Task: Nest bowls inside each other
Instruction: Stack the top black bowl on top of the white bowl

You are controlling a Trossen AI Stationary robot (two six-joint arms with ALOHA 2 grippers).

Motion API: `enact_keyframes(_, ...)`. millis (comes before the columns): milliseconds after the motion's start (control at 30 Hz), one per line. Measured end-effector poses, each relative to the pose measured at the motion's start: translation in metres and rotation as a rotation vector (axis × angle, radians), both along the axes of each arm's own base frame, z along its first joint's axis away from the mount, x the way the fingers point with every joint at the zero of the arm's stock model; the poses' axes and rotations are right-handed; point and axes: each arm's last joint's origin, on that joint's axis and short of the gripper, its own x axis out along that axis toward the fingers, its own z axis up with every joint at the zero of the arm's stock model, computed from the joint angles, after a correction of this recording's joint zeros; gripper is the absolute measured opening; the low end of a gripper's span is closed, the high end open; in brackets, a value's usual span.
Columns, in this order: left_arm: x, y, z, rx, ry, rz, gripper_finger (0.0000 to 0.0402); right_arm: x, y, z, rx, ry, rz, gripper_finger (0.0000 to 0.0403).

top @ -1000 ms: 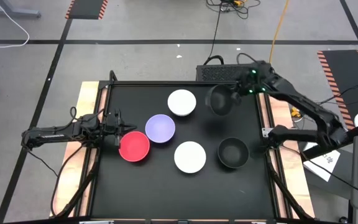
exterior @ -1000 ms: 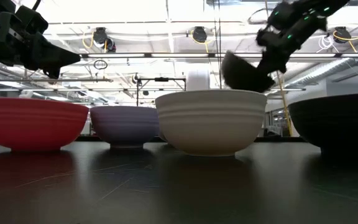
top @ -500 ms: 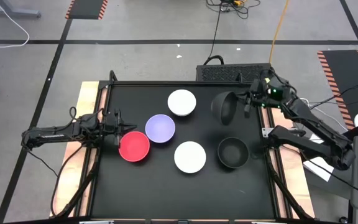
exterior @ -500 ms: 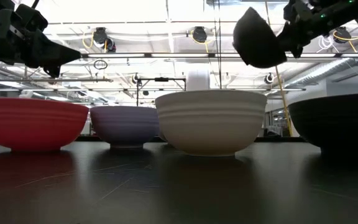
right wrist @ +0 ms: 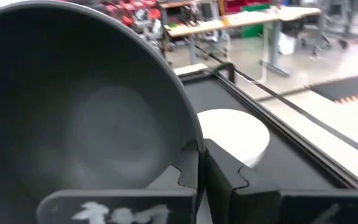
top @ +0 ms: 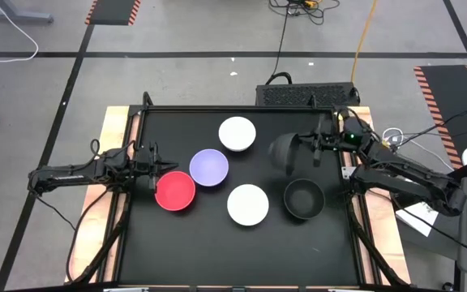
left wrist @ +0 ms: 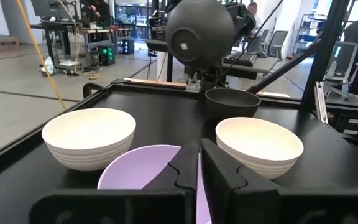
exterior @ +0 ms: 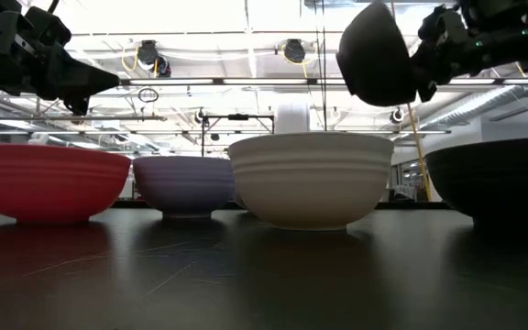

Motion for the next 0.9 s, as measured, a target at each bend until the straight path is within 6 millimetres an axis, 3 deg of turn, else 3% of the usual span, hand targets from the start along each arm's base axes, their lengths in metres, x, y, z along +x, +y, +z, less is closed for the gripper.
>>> enact_keyframes(200,0.000,0.000,0.000,-0.001,0.000,0.000,0.0003,0.008,0.011,-0.009,-0.006,-0.044,0.092,0.0000)
enact_keyframes(467,0.000,0.000,0.000,-0.002,0.000,0.000,0.0024,0.023,0.021,-0.014,-0.009,-0.049,0.176,0.0000)
enact_keyframes(900,0.000,0.000,0.000,-0.008,0.000,0.000,0.0026,0.055,0.040,-0.011,-0.019,-0.058,0.337,0.0000)
